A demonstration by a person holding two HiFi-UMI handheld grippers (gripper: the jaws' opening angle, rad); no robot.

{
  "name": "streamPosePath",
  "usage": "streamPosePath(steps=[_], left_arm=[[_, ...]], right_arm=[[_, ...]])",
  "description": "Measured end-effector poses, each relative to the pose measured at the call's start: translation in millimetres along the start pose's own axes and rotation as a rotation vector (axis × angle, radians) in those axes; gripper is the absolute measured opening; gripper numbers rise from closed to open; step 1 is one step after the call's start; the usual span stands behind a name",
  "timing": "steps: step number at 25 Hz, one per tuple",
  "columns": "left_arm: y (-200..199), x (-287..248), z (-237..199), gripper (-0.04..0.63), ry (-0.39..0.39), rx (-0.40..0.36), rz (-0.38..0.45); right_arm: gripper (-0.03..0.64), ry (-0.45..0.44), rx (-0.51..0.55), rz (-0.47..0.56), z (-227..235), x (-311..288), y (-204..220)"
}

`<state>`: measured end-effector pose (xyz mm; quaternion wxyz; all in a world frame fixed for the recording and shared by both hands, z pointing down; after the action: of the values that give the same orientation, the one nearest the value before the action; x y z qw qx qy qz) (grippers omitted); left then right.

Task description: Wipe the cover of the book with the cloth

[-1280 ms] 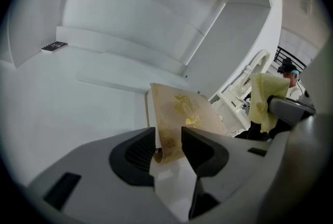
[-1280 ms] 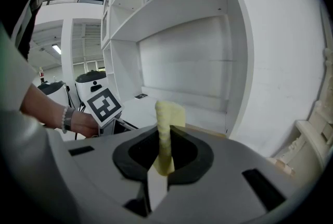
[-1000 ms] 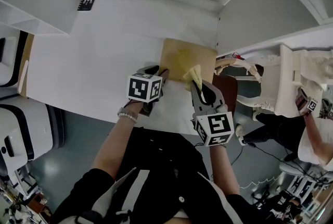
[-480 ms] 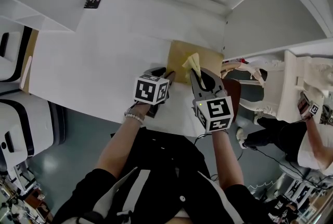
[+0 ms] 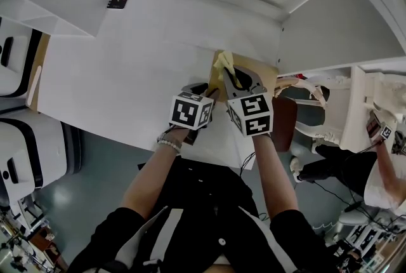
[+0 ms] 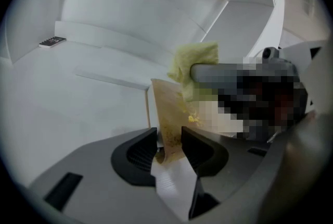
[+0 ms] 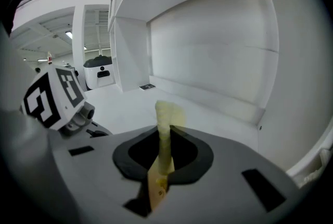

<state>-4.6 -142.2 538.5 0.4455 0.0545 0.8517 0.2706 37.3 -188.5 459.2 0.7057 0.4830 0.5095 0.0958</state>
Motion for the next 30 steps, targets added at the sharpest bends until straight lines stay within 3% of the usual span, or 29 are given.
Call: streamPosePath(steps=[15, 30], left_arm=[[0, 0, -2, 0.144, 0.013, 0.002, -0.022], [0, 0, -2, 0.144, -0.008, 0.019, -0.017]], right_arm=[[0.037, -0.007, -0.008, -0.155, 1, -63, 18], [0.037, 0.083, -0.090, -0.156, 32, -44, 34]])
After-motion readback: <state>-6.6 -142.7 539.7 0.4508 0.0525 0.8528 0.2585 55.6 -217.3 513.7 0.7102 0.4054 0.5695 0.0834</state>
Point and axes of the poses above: the fingertips, and each gripper's own axes: x backward along the fingers, z to its right, y out of its underside, the point moved 2 cm from there along x, backward along the fingers, and after that the axes turned 4 degrees about -z, right-handed, at the moved point
